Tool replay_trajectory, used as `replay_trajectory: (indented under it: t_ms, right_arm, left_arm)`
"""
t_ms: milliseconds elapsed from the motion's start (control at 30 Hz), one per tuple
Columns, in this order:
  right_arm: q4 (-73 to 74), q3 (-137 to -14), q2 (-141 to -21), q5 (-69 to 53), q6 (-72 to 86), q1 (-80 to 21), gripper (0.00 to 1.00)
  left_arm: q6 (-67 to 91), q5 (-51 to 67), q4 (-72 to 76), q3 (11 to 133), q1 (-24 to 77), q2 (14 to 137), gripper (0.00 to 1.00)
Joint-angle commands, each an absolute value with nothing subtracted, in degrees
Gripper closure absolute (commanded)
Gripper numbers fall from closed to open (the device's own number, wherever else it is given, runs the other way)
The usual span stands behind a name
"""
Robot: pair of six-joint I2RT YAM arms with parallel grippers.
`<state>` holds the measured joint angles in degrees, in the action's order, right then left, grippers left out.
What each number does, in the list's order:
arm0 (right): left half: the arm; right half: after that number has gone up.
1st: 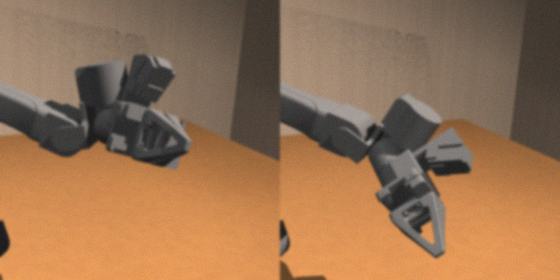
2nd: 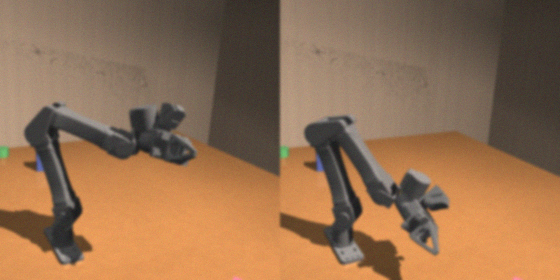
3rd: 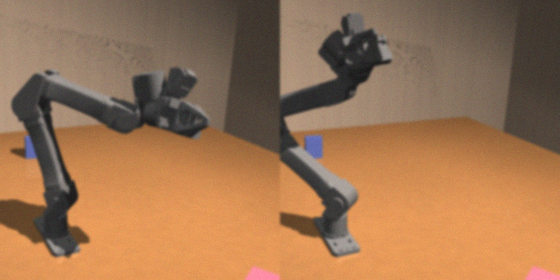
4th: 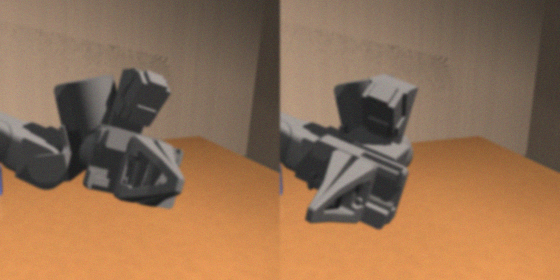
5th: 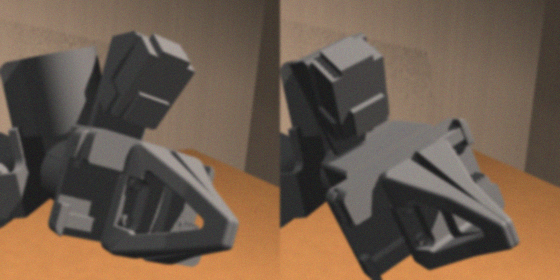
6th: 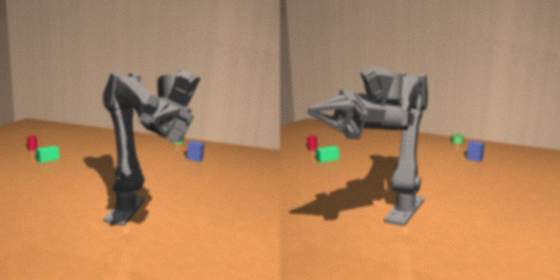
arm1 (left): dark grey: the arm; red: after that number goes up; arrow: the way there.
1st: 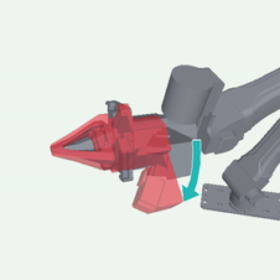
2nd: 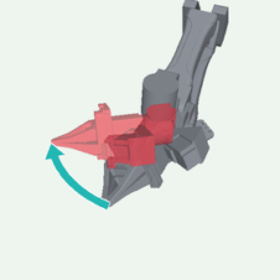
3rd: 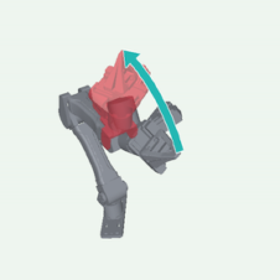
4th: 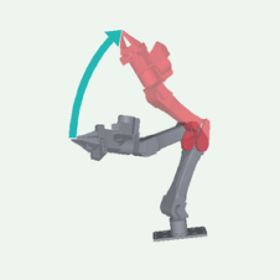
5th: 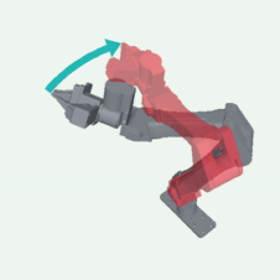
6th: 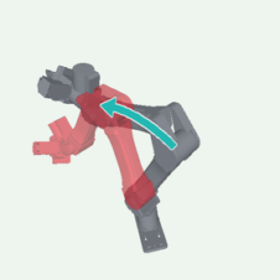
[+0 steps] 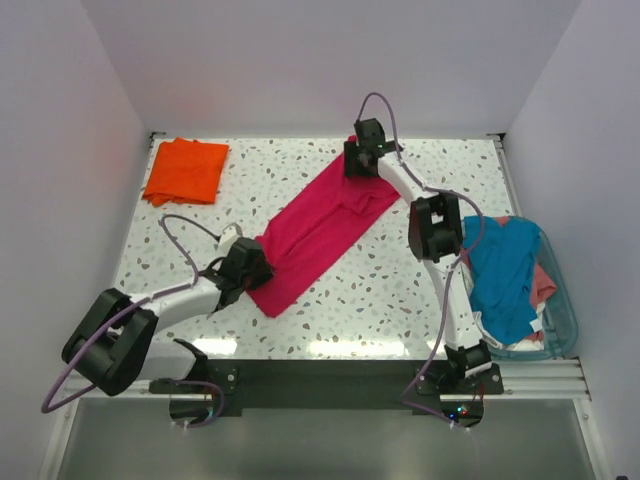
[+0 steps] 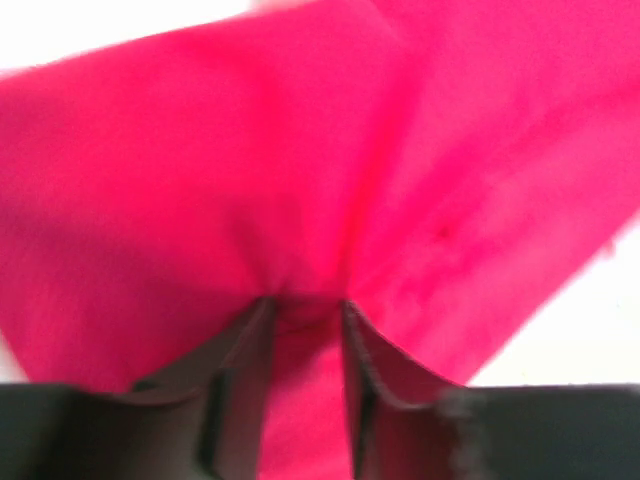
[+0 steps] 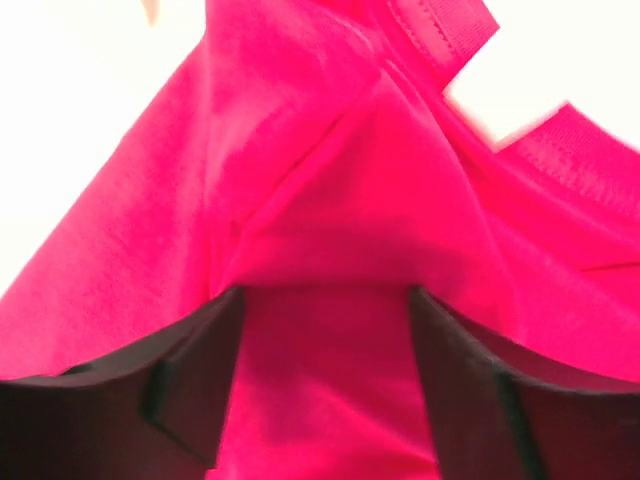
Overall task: Fold and stack the t-shirts
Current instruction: Fold the tshirt
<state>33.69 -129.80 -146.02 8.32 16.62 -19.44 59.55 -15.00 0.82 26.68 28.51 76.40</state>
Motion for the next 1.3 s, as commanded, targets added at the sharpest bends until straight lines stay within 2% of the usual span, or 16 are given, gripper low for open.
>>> replay_trajectory:
  t_ms: [0,67,167,267,300,333,533,600,633,700,733,800,833,867,967,1267]
  right_arm:
    - [39.4,-142.1,-152.5,3.0,7.7,-23.2,0.27]
    - [38.5,-142.6,-151.1,7.2,4.7,-25.4,0.13]
    - [35.1,-137.1,-144.4,12.5,4.1,-26.3,0.01]
    - [34.7,-132.4,-137.4,18.4,7.1,-25.6,0.01]
    - [34.5,-129.5,-135.6,19.3,8.2,-25.2,0.01]
    - [34.5,-127.6,-133.4,20.5,10.5,-25.1,0.01]
    - [33.5,-114.4,-122.8,25.1,17.7,-25.0,0.01]
    - [33.7,-111.6,-122.4,24.9,19.3,-24.9,0.05]
    - [34.1,-111.1,-122.9,24.3,20.7,-24.8,0.11]
    - [33.8,-109.5,-123.5,22.4,21.8,-24.6,0.19]
    - [33.5,-108.9,-124.1,22.0,22.8,-24.4,0.31]
    - [33.0,-108.2,-125.4,20.1,23.9,-23.7,0.46]
    - [33.0,-108.5,-127.2,19.7,24.2,-23.5,0.57]
    - [33.5,-109.6,-128.5,19.2,24.3,-23.0,0.62]
    - [35.8,-113.3,-133.2,17.7,24.3,-22.5,0.67]
    - [38.5,-121.6,-141.7,16.0,18.9,-22.1,0.67]
  left_arm:
    - [66.4,-7.2,-3.2,22.3,34.7,74.5,0.58]
    - [62.8,-7.6,-4.4,23.7,35.8,70.9,0.47]
    - [54.6,-12.8,-9.5,28.7,35.7,66.5,0.39]
    - [46.9,-23.3,-14.5,35.0,35.7,65.7,0.37]
    - [44.6,-24.7,-14.8,38.1,35.8,66.4,0.38]
    - [42.0,-26.0,-15.9,39.9,35.8,68.7,0.44]
    - [32.3,-26.8,-16.6,47.0,37.0,79.0,0.5]
    - [30.4,-24.4,-17.0,48.9,36.9,81.9,0.54]
    - [28.9,-23.8,-17.5,49.4,37.1,84.3,0.58]
    - [27.3,-22.0,-17.6,49.8,37.4,85.7,0.6]
    - [26.9,-21.6,-17.9,49.9,37.5,86.7,0.63]
    - [26.5,-20.0,-17.9,49.6,38.1,87.4,0.64]
    - [26.5,-19.7,-17.8,49.2,38.3,87.5,0.66]
    - [26.5,-19.3,-17.8,48.6,38.7,87.6,0.67]
    - [27.7,-20.3,-18.1,47.4,40.3,88.0,0.69]
    - [34.2,-20.0,-16.8,41.9,46.4,90.3,0.71]
